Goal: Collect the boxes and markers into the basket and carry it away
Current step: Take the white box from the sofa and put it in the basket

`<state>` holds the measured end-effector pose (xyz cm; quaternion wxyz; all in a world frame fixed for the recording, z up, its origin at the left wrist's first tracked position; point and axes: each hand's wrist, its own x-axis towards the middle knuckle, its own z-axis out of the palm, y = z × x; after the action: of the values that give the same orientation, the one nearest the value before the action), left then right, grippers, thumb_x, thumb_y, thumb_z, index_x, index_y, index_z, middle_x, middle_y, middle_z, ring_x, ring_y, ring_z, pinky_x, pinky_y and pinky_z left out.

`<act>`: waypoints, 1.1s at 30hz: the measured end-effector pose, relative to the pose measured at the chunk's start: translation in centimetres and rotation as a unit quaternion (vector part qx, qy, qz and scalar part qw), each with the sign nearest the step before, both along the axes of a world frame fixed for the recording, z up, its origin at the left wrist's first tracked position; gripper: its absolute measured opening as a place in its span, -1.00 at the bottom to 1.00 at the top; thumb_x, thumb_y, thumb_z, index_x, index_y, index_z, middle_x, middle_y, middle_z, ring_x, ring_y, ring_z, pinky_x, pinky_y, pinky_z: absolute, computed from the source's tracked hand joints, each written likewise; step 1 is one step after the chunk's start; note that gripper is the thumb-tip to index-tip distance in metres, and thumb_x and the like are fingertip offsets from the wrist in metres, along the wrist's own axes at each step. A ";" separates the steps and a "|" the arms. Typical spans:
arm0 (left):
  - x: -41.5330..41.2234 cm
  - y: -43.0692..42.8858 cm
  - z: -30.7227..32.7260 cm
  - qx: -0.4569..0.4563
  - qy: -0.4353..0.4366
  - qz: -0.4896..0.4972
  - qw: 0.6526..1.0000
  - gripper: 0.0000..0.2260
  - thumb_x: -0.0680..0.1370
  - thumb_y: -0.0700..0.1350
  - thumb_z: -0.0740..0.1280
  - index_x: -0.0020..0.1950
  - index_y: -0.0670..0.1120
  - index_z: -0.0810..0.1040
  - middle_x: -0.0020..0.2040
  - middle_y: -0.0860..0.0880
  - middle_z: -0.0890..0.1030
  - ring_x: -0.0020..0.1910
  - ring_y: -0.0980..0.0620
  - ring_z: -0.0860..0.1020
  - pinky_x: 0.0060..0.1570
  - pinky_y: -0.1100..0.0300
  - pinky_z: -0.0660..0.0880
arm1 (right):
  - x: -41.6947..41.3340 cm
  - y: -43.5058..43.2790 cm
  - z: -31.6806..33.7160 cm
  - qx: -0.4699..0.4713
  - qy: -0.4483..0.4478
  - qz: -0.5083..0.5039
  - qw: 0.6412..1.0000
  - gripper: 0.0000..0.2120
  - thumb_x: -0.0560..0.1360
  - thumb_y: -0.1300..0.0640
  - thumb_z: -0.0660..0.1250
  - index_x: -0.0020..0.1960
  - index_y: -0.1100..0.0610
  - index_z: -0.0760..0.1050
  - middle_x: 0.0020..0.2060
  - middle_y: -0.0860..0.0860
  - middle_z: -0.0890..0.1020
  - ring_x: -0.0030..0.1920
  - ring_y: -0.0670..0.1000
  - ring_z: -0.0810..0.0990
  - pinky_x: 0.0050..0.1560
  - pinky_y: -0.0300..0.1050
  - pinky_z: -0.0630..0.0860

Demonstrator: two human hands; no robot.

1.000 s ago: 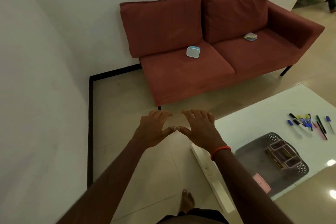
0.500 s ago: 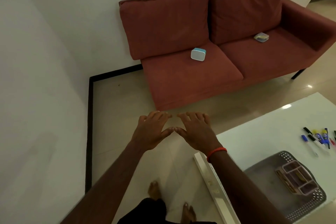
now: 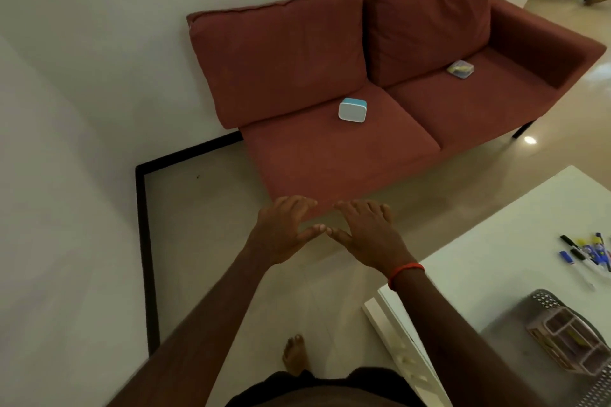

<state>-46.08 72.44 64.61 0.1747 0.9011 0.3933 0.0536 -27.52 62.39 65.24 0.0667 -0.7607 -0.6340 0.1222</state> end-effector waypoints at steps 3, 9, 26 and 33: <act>0.5 2.7 -0.1 -0.001 0.005 -0.024 1.000 -0.42 0.55 0.40 0.06 0.43 0.10 0.41 0.41 0.12 0.46 0.40 0.06 0.38 0.22 -0.02 0.38 | 0.0 1.9 0.0 0.006 0.004 -0.024 1.000 -0.39 0.56 -0.37 0.04 0.49 -0.07 0.26 0.37 -0.02 0.44 0.39 0.08 0.34 0.43 0.08 0.16; 2.9 6.9 -0.2 -0.007 0.008 -0.064 0.998 -0.44 0.57 0.39 0.10 0.45 0.11 0.39 0.43 0.13 0.43 0.43 0.07 0.35 0.25 -0.04 0.38 | 1.5 4.8 0.3 -0.004 -0.028 -0.041 0.999 -0.44 0.58 -0.34 0.00 0.47 -0.10 0.25 0.33 -0.06 0.46 0.35 0.06 0.36 0.38 0.08 0.17; 17.3 21.6 -1.5 0.011 0.075 -0.119 0.990 -0.48 0.59 0.36 0.08 0.49 0.17 0.34 0.46 0.18 0.37 0.45 0.11 0.31 0.25 -0.01 0.35 | 14.8 18.5 -1.3 -0.014 -0.048 -0.068 0.996 -0.37 0.53 -0.41 -0.01 0.46 -0.08 0.28 0.28 -0.04 0.50 0.29 0.09 0.43 0.34 0.09 0.22; 22.5 25.7 -1.2 0.013 0.065 -0.089 0.994 -0.40 0.52 0.41 0.17 0.47 0.14 0.38 0.46 0.19 0.40 0.43 0.12 0.35 0.22 0.04 0.39 | 19.4 23.3 -1.9 0.019 -0.013 -0.086 0.996 -0.54 0.58 -0.18 0.15 0.44 -0.08 0.32 0.30 -0.04 0.50 0.29 0.08 0.44 0.30 0.05 0.23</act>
<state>-23.56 98.14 63.39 0.1411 0.9362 0.3216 -0.0152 -8.08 85.65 63.35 0.0832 -0.8127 -0.5690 0.0945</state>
